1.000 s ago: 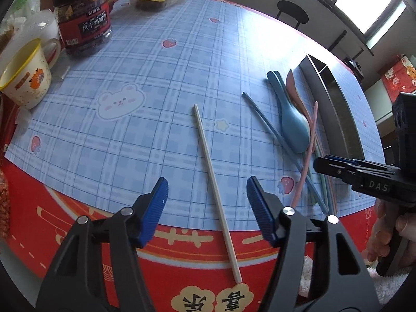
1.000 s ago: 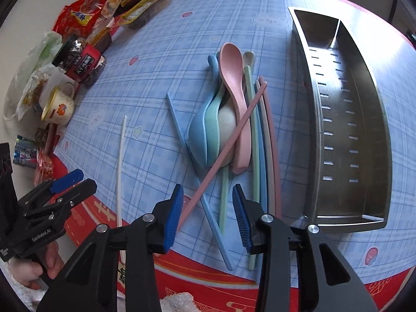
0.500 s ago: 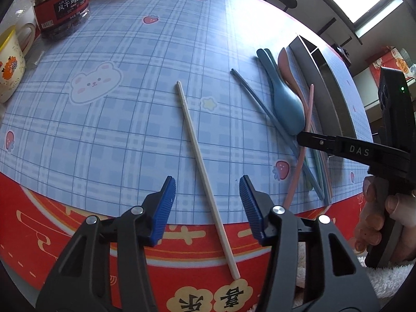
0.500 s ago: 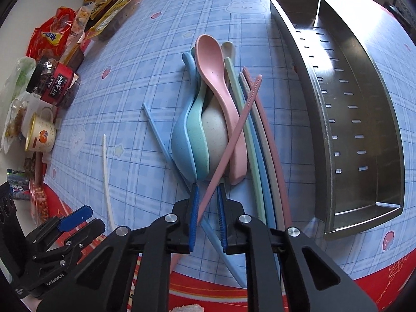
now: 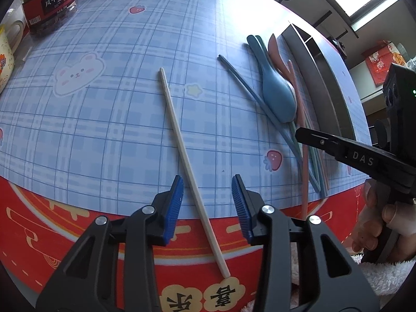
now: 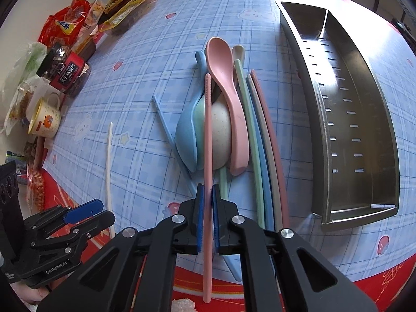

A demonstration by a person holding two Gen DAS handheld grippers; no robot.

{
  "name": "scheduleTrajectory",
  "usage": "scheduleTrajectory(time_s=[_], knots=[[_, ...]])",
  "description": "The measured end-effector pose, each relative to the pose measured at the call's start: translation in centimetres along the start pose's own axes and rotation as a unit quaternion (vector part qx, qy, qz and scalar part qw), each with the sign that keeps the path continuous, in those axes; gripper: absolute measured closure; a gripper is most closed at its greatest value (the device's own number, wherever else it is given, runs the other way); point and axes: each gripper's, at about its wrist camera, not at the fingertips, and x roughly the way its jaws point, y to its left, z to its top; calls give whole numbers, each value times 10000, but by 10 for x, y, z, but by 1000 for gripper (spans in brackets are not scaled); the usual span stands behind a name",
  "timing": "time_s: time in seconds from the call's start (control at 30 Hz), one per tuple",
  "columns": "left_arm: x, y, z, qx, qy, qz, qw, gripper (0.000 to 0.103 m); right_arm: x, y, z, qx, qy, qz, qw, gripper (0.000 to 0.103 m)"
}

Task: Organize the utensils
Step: 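Move the right tool to the pink chopstick and close on it, then lift the pink chopstick with the right tool while the left tool grasps the white chopstick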

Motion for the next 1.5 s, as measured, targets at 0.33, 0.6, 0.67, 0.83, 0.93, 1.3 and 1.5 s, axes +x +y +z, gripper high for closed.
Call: scheduleTrajectory(time_s=[0.33, 0.6, 0.67, 0.83, 0.93, 1.3, 1.5], knots=[[7, -6, 1, -102, 28, 453, 9989, 68, -9, -8, -16, -25, 4, 282, 9996, 96], [9, -11, 1, -98, -59, 663, 9977, 68, -16, -9, -17, -89, -97, 375, 9992, 96], [9, -12, 0, -97, -83, 699, 9975, 69, -17, -10, -17, -87, -111, 401, 9991, 96], [10, -7, 2, -322, -44, 801, 9963, 91, -20, -14, -17, -93, -87, 614, 9980, 96], [8, -2, -1, -493, -81, 696, 9963, 92, -19, -14, -17, -132, -48, 772, 9969, 96], [-17, 4, -5, -600, -457, 538, 9957, 93, -26, -15, -17, -178, -159, 913, 9955, 96], [-29, 5, -3, -540, -551, 307, 9965, 93, -31, -17, -16, -119, -265, 973, 9948, 96]])
